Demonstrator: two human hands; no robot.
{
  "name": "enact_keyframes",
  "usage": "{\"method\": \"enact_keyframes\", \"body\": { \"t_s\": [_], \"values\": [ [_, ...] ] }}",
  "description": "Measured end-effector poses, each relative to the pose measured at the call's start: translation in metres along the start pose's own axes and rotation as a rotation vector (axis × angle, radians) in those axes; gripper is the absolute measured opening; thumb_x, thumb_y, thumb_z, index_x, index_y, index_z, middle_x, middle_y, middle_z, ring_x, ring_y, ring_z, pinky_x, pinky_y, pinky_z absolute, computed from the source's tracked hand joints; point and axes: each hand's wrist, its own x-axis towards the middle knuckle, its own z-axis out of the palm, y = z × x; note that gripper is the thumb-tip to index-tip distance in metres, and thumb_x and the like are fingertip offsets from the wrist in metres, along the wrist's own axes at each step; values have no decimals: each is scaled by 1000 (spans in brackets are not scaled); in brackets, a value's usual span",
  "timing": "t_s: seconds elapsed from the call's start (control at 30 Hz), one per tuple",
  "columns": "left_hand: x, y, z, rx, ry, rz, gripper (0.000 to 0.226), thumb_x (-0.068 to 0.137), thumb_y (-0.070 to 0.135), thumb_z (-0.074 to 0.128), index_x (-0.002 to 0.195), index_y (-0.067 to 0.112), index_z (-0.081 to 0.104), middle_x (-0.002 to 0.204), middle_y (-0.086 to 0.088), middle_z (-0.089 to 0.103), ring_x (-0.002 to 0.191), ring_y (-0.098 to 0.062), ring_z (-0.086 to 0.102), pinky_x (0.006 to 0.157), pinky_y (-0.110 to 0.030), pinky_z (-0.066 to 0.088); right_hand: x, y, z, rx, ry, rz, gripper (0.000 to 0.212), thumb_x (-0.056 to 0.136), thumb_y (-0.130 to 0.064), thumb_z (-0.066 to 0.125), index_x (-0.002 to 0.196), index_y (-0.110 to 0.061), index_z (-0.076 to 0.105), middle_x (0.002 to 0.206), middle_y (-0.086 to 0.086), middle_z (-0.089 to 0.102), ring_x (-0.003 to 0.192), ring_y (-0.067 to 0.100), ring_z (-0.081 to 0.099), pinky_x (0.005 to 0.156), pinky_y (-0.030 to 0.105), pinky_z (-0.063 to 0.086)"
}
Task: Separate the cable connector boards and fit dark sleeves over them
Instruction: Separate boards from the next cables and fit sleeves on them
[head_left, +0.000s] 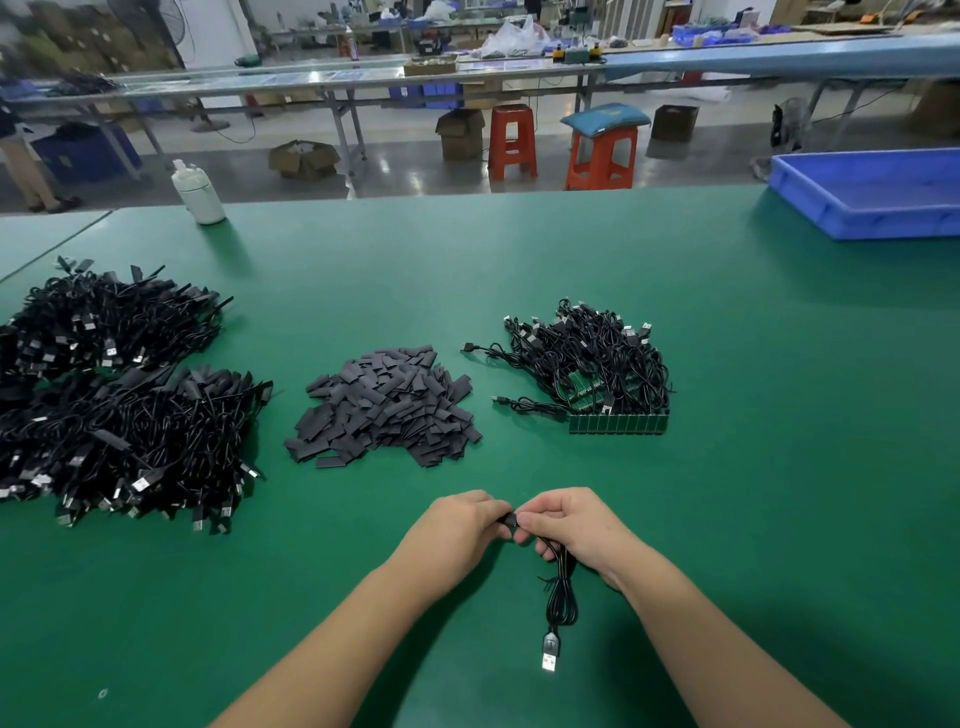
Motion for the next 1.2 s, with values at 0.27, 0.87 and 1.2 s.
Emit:
{"method": "enact_keyframes", "body": {
  "t_s": [0.27,0.87,1.2],
  "values": [
    [1,-1,2,71,-11,7,27,99,32,52,120,20,65,104,0,65,95,-19,62,85,-30,47,-1,0,2,14,3,10,10,93,-7,65,101,-1,69,81,9,75,58,10,57,56,21,50],
    [-10,30,22,-882,66,-464,27,96,16,61,122,14,60,102,2,73,88,-4,69,89,-23,53,11,-13,13,734,313,-78,14,94,-1,60,107,-1,62,82,10,74,69,15,67,65,24,58],
    [-6,5,-41,-821,199,-525,19,97,9,57,98,21,71,80,-2,69,56,-9,63,55,-20,49,21,-30,21,241,400,-255,22,96,-14,63,119,-15,64,114,2,71,101,1,65,94,18,49]
  ]
}}
